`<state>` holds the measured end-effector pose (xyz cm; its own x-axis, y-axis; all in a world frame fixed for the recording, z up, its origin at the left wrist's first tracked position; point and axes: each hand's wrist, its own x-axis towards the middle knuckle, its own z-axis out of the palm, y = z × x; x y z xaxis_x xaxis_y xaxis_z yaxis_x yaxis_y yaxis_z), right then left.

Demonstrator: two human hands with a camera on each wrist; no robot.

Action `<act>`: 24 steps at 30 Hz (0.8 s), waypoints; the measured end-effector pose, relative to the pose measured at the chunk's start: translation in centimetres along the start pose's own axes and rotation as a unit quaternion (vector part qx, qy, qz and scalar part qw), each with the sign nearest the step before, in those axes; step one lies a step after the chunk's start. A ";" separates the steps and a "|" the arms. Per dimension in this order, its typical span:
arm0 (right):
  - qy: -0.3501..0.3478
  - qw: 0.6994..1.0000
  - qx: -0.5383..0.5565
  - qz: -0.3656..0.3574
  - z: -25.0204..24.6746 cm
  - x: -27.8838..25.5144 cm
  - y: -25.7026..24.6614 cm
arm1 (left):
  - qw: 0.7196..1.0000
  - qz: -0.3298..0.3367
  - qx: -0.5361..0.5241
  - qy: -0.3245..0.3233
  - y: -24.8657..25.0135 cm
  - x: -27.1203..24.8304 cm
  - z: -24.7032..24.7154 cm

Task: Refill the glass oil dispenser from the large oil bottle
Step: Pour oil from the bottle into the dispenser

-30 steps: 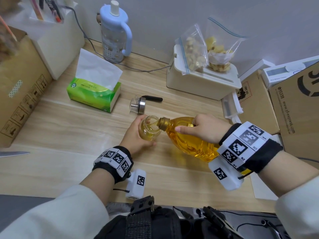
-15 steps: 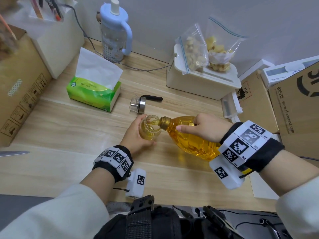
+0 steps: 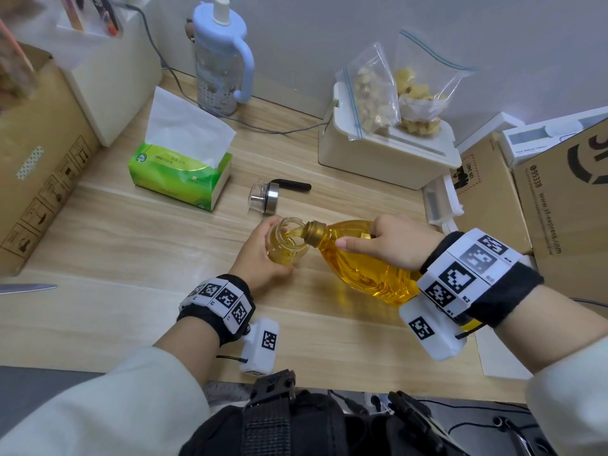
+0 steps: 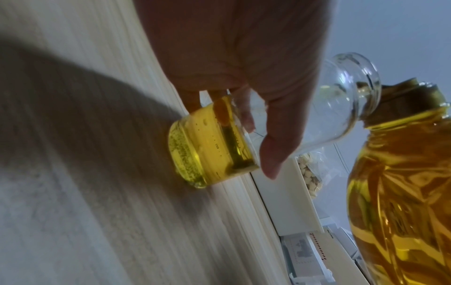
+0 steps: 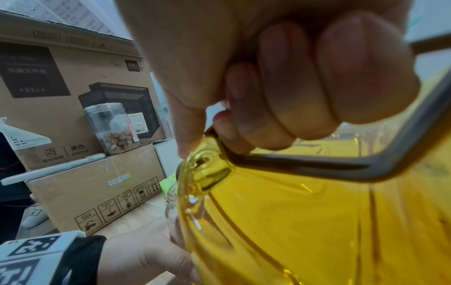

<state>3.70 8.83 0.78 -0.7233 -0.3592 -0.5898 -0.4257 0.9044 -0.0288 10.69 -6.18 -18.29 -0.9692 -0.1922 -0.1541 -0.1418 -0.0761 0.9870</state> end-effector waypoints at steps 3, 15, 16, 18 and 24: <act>0.002 1.000 -0.002 0.002 0.0 0.0 -0.2 | 1.000 0.002 0.004 0.000 0.0 0.0 0.0; -0.001 1.000 -0.002 0.002 -0.2 -0.1 -0.3 | 1.000 0.003 0.010 0.001 0.2 -0.1 0.0; 0.000 1.000 -0.005 0.004 -0.2 -0.1 -0.3 | 1.000 0.005 0.009 0.001 0.2 -0.1 0.0; -0.002 1.000 -0.009 0.008 -0.2 -0.2 -0.3 | 1.000 0.006 0.009 0.001 0.1 0.0 0.0; -0.001 1.000 -0.016 0.005 -0.2 -0.2 -0.3 | 1.000 0.003 0.012 0.000 0.0 0.0 -0.1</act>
<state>3.87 8.55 1.00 -0.7270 -0.3492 -0.5913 -0.4350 0.9004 0.0031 10.69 -6.24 -18.29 -0.9699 -0.1931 -0.1485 -0.1412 -0.0514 0.9887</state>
